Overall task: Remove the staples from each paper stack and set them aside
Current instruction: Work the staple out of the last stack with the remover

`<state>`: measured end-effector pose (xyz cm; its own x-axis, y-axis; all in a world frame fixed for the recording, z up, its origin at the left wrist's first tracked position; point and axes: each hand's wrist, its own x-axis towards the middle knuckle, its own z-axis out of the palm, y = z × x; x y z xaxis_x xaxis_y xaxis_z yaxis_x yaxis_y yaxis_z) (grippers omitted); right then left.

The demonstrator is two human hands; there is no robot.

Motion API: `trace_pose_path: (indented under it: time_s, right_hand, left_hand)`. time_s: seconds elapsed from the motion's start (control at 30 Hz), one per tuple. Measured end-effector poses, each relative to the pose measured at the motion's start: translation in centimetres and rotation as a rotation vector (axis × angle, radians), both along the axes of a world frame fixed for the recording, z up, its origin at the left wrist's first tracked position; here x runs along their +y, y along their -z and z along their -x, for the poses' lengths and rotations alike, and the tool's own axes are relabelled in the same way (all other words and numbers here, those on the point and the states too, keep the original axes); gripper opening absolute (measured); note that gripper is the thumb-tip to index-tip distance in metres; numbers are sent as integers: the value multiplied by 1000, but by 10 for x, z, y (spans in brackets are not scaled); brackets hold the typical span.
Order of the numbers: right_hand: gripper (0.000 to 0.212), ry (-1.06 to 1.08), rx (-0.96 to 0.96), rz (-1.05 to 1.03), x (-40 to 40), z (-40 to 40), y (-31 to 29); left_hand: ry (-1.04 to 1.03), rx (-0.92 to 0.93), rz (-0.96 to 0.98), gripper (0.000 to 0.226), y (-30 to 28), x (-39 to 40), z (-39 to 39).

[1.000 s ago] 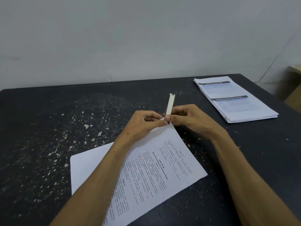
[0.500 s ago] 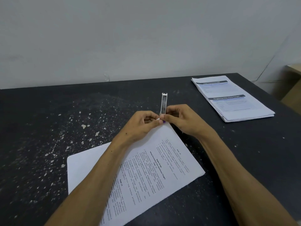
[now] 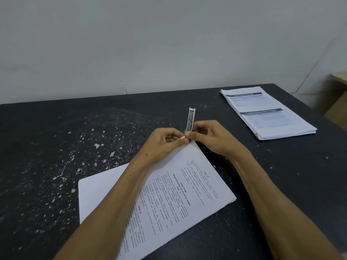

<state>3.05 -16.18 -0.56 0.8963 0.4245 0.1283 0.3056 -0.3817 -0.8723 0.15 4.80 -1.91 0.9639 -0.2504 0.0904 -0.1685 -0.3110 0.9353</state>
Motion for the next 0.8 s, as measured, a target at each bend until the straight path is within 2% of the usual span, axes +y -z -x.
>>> trace_pose_path:
  time_s: [0.17,0.37,0.47,0.6,0.8]
  right_hand:
    - [16,57,145,-109,-6,3,-3]
    - [24,123,217,-303,-3,1,-1]
    - [24,215,203,-406,-6,-1,-3]
    - [32,322,150,-375,-7,-2,-4]
    - [35,293,333,-607,-3,-3,-5]
  left_hand:
    - [7,92,17,33,-8,1,2]
    - [-17,122,78,44,-8,-1,3]
    - [-43,84,46,35,-8,-1,4]
    - [-52,59,10,17,-6,0,4]
    - [-18,21,16,11,-11,-2,7]
